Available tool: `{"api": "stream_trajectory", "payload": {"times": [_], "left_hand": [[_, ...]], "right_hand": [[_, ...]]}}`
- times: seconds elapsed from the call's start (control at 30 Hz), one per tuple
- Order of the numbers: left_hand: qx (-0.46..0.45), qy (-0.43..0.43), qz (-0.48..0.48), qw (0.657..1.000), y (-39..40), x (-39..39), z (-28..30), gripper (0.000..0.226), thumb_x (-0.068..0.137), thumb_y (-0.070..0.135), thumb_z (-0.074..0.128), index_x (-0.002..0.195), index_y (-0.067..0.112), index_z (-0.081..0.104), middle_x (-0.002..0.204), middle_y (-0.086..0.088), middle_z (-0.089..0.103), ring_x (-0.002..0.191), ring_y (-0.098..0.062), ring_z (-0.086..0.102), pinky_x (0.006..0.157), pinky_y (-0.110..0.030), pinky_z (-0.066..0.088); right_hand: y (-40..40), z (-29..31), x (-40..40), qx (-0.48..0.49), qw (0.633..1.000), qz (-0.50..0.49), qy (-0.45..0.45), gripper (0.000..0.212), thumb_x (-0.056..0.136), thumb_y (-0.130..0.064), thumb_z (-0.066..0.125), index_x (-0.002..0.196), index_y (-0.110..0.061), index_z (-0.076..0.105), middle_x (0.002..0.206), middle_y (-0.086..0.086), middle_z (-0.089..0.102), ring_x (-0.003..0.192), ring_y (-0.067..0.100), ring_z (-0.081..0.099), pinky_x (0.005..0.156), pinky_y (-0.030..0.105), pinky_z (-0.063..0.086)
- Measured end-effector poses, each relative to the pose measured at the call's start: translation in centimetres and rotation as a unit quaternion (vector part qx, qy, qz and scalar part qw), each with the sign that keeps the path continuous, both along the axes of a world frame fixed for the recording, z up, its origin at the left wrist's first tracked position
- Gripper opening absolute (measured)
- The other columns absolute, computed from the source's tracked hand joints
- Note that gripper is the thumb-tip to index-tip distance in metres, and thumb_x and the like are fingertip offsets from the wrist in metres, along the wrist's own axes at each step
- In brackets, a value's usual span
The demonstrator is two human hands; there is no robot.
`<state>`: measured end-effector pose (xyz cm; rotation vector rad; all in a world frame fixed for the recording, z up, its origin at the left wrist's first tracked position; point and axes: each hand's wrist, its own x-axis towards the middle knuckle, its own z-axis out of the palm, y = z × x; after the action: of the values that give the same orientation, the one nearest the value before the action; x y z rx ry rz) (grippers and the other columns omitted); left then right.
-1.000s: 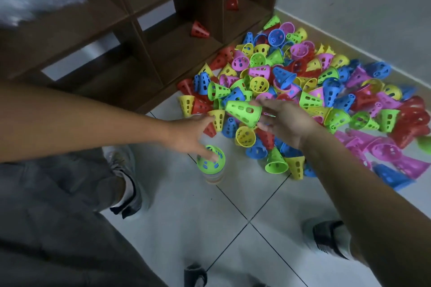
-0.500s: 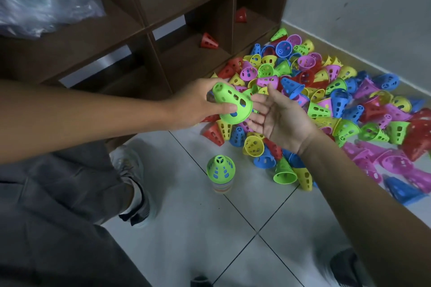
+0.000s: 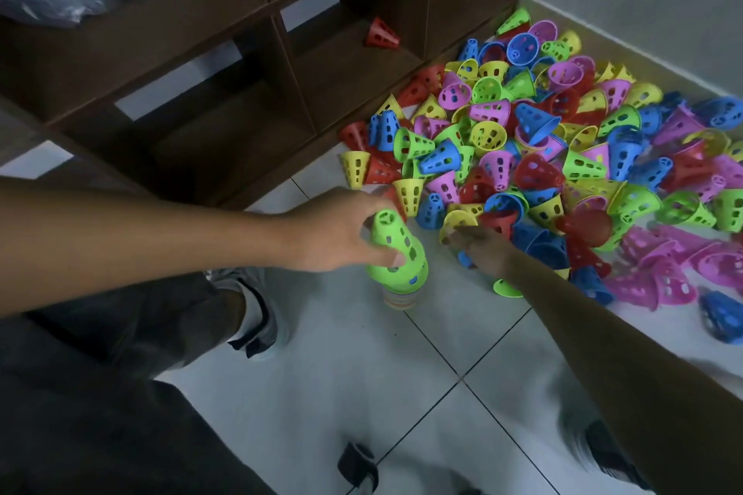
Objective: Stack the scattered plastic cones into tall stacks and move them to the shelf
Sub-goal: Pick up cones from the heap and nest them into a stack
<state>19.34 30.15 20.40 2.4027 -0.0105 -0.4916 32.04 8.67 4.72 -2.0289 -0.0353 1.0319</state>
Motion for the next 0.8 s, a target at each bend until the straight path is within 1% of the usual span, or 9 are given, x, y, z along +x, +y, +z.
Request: {"api": "stream_trajectory", "payload": {"times": [0.1,0.17,0.23,0.37,0.47,0.5,0.67,0.73,0.8], "left_hand": [[0.013,0.012,-0.006,1.0,-0.1,-0.6,-2.1,0.042,0.079,0.045,0.082,0.11,0.02,0.068,0.098,0.004,0.072,0.091,-0.01,0.065,0.077,-0.035,0.053],[0.028,0.004,-0.023,0.999,-0.4,-0.8,-3.2,0.047,0.079,0.043,0.083,0.117,0.022,0.066,0.102,0.009,0.069,0.089,-0.007,0.061,0.073,-0.025,0.048],[0.052,-0.009,-0.042,0.998,-0.6,-0.7,-4.0,0.053,0.079,0.044,0.082,0.123,0.023,0.063,0.108,0.01,0.066,0.094,-0.007,0.058,0.077,-0.023,0.045],[0.079,-0.01,-0.046,0.996,-0.8,-0.4,-5.2,0.056,0.078,0.047,0.082,0.126,0.023,0.062,0.114,0.007,0.065,0.102,-0.011,0.059,0.089,-0.033,0.051],[0.087,-0.002,-0.042,0.995,-1.0,-0.3,-6.1,0.054,0.077,0.046,0.082,0.123,0.024,0.063,0.113,0.007,0.064,0.102,-0.013,0.06,0.088,-0.037,0.052],[0.088,-0.001,-0.039,0.995,-1.1,-0.3,-6.2,0.054,0.077,0.045,0.083,0.122,0.024,0.063,0.112,0.007,0.064,0.102,-0.013,0.06,0.088,-0.038,0.052],[0.095,-0.005,-0.039,0.995,-1.7,0.2,-7.1,0.049,0.075,0.044,0.083,0.116,0.026,0.063,0.108,0.01,0.061,0.099,-0.012,0.058,0.087,-0.038,0.051],[0.095,0.004,-0.039,0.995,-1.8,0.4,-7.2,0.051,0.072,0.049,0.082,0.114,0.026,0.063,0.107,0.01,0.061,0.1,-0.011,0.058,0.088,-0.039,0.052],[0.093,0.015,-0.037,0.995,-2.0,0.5,-6.9,0.066,0.069,0.061,0.079,0.122,0.026,0.06,0.118,0.009,0.062,0.109,-0.011,0.058,0.094,-0.037,0.05]], "right_hand": [[-0.4,-1.5,-0.7,-0.01,0.999,0.024,-0.022,0.038,0.096,-0.037,0.063,0.124,-0.011,0.066,0.117,0.008,0.062,0.116,0.027,0.059,0.088,0.031,0.042],[-0.8,-2.0,-0.8,-0.027,0.997,0.052,-0.044,0.034,0.097,-0.031,0.064,0.122,-0.01,0.067,0.115,0.009,0.063,0.111,0.025,0.059,0.09,0.03,0.043],[-1.1,-2.4,-0.4,-0.029,0.996,0.066,-0.053,0.032,0.096,-0.024,0.065,0.122,-0.006,0.066,0.119,0.01,0.063,0.116,0.025,0.06,0.1,0.037,0.045],[-1.1,-0.9,-0.4,0.058,0.998,-0.033,0.022,0.017,0.097,-0.001,0.058,0.112,0.003,0.064,0.101,0.01,0.068,0.088,0.012,0.068,0.103,0.029,0.046],[-1.6,1.0,0.0,0.066,0.996,0.019,-0.049,0.032,0.097,-0.024,0.065,0.125,-0.009,0.067,0.125,0.003,0.063,0.118,0.017,0.058,0.106,0.034,0.043],[-1.9,1.4,0.3,0.077,0.996,0.014,-0.05,0.035,0.096,-0.031,0.065,0.126,-0.013,0.067,0.129,0.002,0.062,0.121,0.017,0.057,0.105,0.036,0.046],[-3.0,3.6,1.6,0.192,0.976,-0.102,-0.014,0.031,0.097,-0.032,0.063,0.121,-0.014,0.07,0.126,0.004,0.067,0.12,0.02,0.061,0.091,0.03,0.057],[-3.6,4.7,2.0,0.236,0.965,-0.116,0.007,0.034,0.097,-0.037,0.061,0.123,-0.016,0.07,0.128,0.001,0.067,0.122,0.019,0.06,0.094,0.032,0.056],[-4.1,6.1,2.2,0.28,0.953,-0.112,0.035,0.036,0.099,-0.039,0.055,0.125,-0.018,0.068,0.132,-0.006,0.065,0.124,0.017,0.059,0.101,0.037,0.052]]}}
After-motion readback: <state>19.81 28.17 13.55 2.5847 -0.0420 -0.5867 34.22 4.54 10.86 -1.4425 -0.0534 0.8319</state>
